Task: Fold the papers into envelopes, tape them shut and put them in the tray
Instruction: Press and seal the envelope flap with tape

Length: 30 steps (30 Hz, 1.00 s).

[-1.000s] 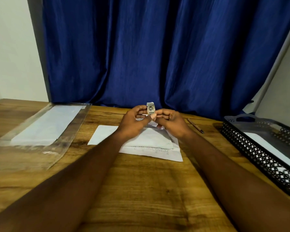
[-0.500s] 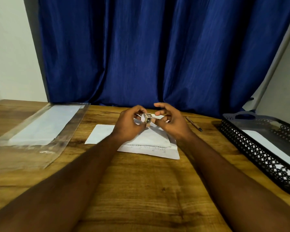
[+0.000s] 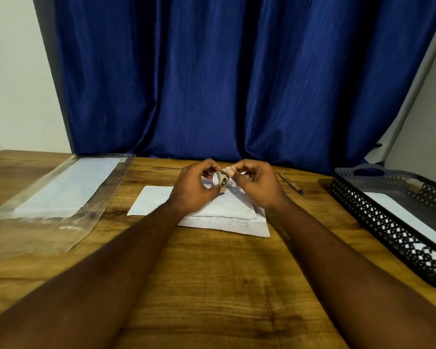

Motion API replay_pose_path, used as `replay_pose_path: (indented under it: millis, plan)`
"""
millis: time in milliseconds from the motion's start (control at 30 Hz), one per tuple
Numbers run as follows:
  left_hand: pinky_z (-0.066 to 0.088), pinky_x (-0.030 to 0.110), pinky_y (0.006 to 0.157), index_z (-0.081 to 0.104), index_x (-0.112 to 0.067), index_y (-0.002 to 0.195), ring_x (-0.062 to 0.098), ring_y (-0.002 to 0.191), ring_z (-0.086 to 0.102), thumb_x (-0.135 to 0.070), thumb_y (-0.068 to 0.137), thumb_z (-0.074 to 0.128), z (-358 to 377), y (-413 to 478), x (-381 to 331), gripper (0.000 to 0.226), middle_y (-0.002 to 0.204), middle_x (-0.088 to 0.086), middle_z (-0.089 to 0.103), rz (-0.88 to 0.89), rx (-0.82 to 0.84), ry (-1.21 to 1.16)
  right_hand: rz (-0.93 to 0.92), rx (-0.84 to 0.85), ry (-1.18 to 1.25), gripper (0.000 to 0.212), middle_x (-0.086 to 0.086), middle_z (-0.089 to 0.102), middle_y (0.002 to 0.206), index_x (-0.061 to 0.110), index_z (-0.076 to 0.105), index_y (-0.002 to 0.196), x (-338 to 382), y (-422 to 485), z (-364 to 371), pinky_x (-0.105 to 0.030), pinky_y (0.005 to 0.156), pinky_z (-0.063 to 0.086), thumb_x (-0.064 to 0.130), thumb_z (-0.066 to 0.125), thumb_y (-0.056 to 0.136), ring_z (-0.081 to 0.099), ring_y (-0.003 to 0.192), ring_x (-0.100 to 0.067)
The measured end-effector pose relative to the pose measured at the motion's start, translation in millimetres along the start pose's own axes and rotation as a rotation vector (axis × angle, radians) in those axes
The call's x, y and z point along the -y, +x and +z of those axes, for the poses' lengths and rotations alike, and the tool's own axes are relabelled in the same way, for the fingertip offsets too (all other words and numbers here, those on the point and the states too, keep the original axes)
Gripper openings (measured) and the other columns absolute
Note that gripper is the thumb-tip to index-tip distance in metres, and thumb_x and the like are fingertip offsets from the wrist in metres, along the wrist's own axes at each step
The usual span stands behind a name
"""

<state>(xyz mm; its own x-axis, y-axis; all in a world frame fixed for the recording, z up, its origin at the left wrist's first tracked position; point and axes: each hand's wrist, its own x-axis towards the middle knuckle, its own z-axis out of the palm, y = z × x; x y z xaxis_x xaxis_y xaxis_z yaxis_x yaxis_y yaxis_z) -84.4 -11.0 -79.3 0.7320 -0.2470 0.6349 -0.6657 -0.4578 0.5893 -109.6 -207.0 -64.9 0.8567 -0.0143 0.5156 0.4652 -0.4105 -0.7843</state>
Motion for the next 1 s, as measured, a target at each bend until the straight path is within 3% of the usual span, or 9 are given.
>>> replay_pose_path:
  millis: [67, 200, 300, 400, 567, 733, 867, 933, 1000]
  plan:
    - [0.053, 0.018, 0.076, 0.066, -0.026, 0.107, 0.008, 0.096, 0.067, -0.023, 0.071, 0.096, 0, 0, -1, 0.047, 0.104, -0.013, 0.071, -0.01, -0.007, 0.013, 0.035, -0.06, 0.126, 0.01, -0.002, 0.08, 0.098, 0.013, 0.081, 0.102, 3, 2, -1, -0.043, 0.081, 0.064, 0.021, 0.079, 0.096, 0.075, 0.093, -0.018]
    - [0.052, 0.014, 0.075, 0.066, -0.025, 0.105, 0.007, 0.095, 0.066, -0.024, 0.071, 0.096, -2, -2, 0, 0.046, 0.103, -0.013, 0.07, -0.04, -0.036, 0.006, 0.175, -0.07, 0.276, 0.017, -0.003, 0.078, 0.099, 0.004, 0.078, 0.112, 10, 4, -10, -0.014, 0.06, 0.052, 0.015, 0.073, 0.099, 0.068, 0.078, -0.007]
    - [0.052, 0.012, 0.074, 0.067, -0.024, 0.106, 0.004, 0.094, 0.065, -0.026, 0.071, 0.096, -2, -2, -1, 0.045, 0.101, -0.015, 0.07, -0.04, -0.055, 0.004, 0.385, 0.164, 0.42, 0.024, -0.007, 0.079, 0.109, 0.009, 0.075, 0.122, 8, 2, -11, -0.022, 0.064, 0.049, 0.021, 0.07, 0.101, 0.069, 0.089, -0.015]
    - [0.052, 0.014, 0.071, 0.068, -0.026, 0.104, 0.004, 0.092, 0.065, -0.031, 0.073, 0.094, -1, -2, -3, 0.041, 0.097, -0.016, 0.07, -0.049, -0.054, -0.008, 0.422, 0.286, 0.456, 0.027, -0.008, 0.079, 0.113, 0.013, 0.074, 0.126, 0, 3, -9, -0.027, 0.069, 0.044, 0.024, 0.07, 0.101, 0.069, 0.097, -0.021]
    - [0.048, 0.012, 0.068, 0.069, -0.024, 0.104, 0.004, 0.09, 0.064, -0.035, 0.073, 0.093, 1, -3, -3, 0.042, 0.096, -0.016, 0.07, -0.044, -0.047, -0.017, 0.429, 0.214, 0.42, 0.027, -0.02, 0.078, 0.113, 0.007, 0.075, 0.122, 0, 5, -5, -0.027, 0.063, 0.041, 0.021, 0.073, 0.099, 0.068, 0.087, -0.019]
    - [0.057, 0.027, 0.076, 0.061, -0.029, 0.113, 0.005, 0.094, 0.064, -0.061, 0.074, 0.086, 3, -3, 2, 0.056, 0.105, -0.014, 0.068, -0.085, 0.05, 0.144, 0.442, -0.018, 0.451, 0.016, -0.005, 0.078, 0.087, 0.002, 0.077, 0.111, 0, 12, -4, -0.022, 0.059, 0.047, 0.01, 0.071, 0.099, 0.068, 0.076, -0.011]
    - [0.052, 0.043, 0.095, 0.06, -0.029, 0.125, 0.013, 0.111, 0.058, -0.069, 0.089, 0.064, 7, -2, -3, 0.054, 0.123, -0.009, 0.066, -0.048, 0.234, 0.455, 0.252, -0.142, 0.017, 0.003, 0.003, 0.08, 0.09, 0.017, 0.081, 0.093, -18, 30, -18, -0.019, 0.073, 0.058, 0.018, 0.079, 0.095, 0.075, 0.087, -0.012]
    - [0.046, 0.045, 0.103, 0.059, -0.028, 0.131, 0.017, 0.121, 0.054, -0.071, 0.093, 0.055, 9, -2, -7, 0.058, 0.133, -0.007, 0.063, -0.029, 0.308, 0.534, 0.15, -0.093, -0.334, 0.013, 0.009, 0.077, 0.085, 0.023, 0.077, 0.083, -30, 40, -26, -0.021, 0.075, 0.055, 0.026, 0.079, 0.095, 0.071, 0.081, -0.006]
    - [0.041, 0.048, 0.109, 0.057, -0.028, 0.137, 0.02, 0.13, 0.05, -0.073, 0.094, 0.049, 11, 0, -8, 0.063, 0.142, -0.004, 0.059, -0.03, 0.35, 0.576, 0.12, -0.029, -0.572, 0.011, 0.008, 0.075, 0.088, 0.025, 0.074, 0.085, -39, 50, -35, -0.026, 0.076, 0.055, 0.027, 0.076, 0.096, 0.066, 0.078, -0.006]
